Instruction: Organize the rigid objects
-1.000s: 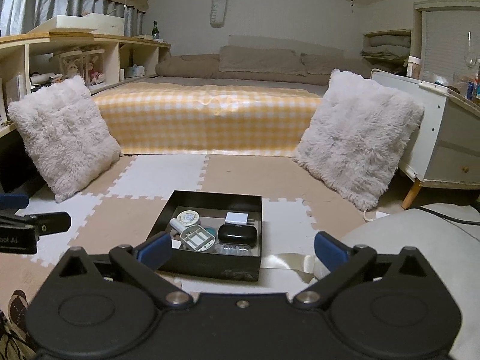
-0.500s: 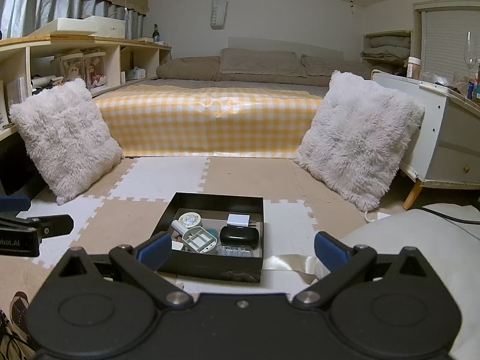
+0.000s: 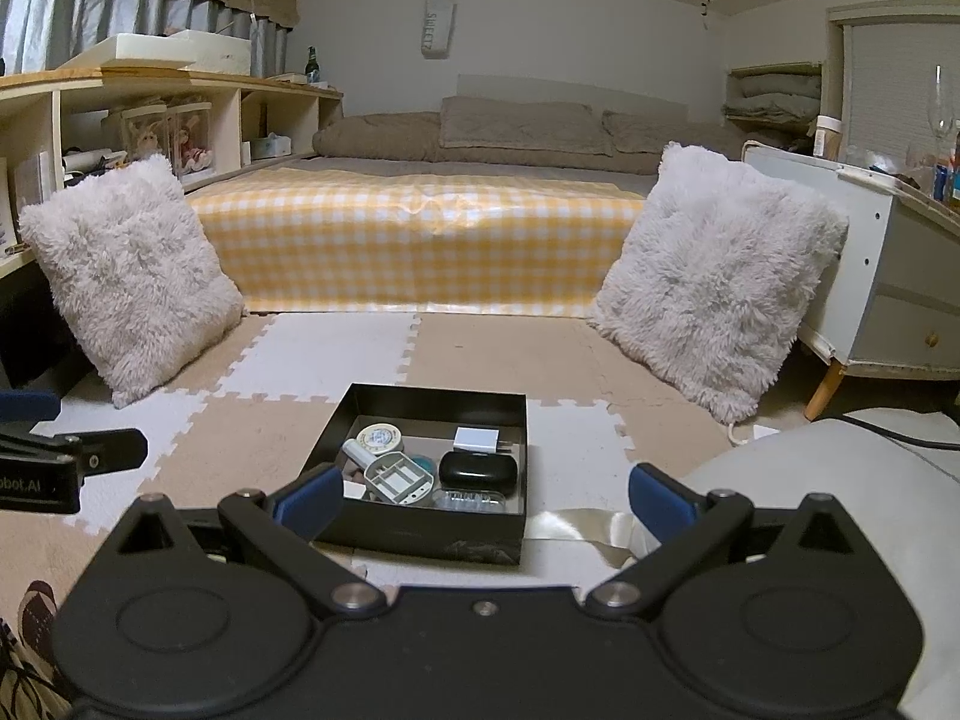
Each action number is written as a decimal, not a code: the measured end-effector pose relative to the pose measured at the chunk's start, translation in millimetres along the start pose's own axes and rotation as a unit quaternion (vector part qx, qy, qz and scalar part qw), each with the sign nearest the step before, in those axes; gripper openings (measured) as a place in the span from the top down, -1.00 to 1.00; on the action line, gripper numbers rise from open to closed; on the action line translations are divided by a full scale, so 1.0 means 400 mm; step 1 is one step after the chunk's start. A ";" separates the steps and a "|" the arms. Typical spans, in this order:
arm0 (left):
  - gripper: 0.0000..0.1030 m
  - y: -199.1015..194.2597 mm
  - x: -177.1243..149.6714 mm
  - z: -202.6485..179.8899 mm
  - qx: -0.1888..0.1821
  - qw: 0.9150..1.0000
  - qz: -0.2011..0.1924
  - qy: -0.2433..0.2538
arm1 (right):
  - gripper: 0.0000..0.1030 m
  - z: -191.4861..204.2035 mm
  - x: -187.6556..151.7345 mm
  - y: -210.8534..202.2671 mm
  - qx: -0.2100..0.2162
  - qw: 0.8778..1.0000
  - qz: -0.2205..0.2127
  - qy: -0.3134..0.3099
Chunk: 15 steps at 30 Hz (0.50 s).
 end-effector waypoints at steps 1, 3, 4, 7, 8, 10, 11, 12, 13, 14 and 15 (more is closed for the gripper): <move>-1.00 0.000 0.000 0.000 0.000 1.000 0.000 0.000 | -0.99 0.000 -0.001 0.001 0.000 1.000 0.000 0.000; -1.00 0.000 0.001 0.000 0.000 1.000 -0.001 0.000 | -0.99 0.001 0.000 0.001 0.000 1.000 -0.001 -0.001; -1.00 -0.001 0.001 0.000 0.000 1.000 -0.001 0.000 | -0.99 0.000 0.000 0.001 0.000 1.000 -0.001 -0.001; -1.00 -0.002 -0.003 -0.001 -0.001 1.000 -0.001 0.000 | -0.99 0.000 0.000 0.001 0.000 1.000 0.000 0.000; -1.00 -0.002 -0.002 -0.001 -0.001 1.000 -0.001 0.000 | -0.99 0.000 -0.001 0.001 0.000 1.000 0.000 0.000; -1.00 -0.002 -0.002 -0.001 -0.001 1.000 -0.001 0.000 | -0.99 0.001 -0.001 0.001 0.000 1.000 0.000 0.000; -1.00 -0.002 -0.003 -0.002 -0.001 1.000 -0.001 0.000 | -0.99 0.001 -0.001 0.001 0.000 1.000 0.000 -0.001; -1.00 -0.002 -0.002 -0.002 -0.001 1.000 -0.001 0.000 | -0.99 0.001 -0.001 0.001 0.000 1.000 0.000 -0.001; -1.00 -0.002 -0.002 -0.001 0.000 1.000 0.000 0.000 | -0.99 0.001 -0.001 0.001 0.000 1.000 0.000 -0.001; -1.00 -0.002 -0.002 -0.001 0.000 1.000 0.000 0.000 | -0.99 0.001 -0.001 0.001 0.000 1.000 0.000 0.000; -1.00 -0.002 -0.001 -0.001 0.000 1.000 0.000 0.000 | -0.99 0.001 -0.001 0.001 0.000 1.000 -0.001 0.000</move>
Point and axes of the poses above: each gripper's, at about its wrist camera, not at the fingertips, and y roughly the way its jaws point, z to its left, x to its top, the point moved 4 cm from there along y, roughly the way its jaws point, and after that the axes turned 8 degrees about y, right-handed, at the moved point
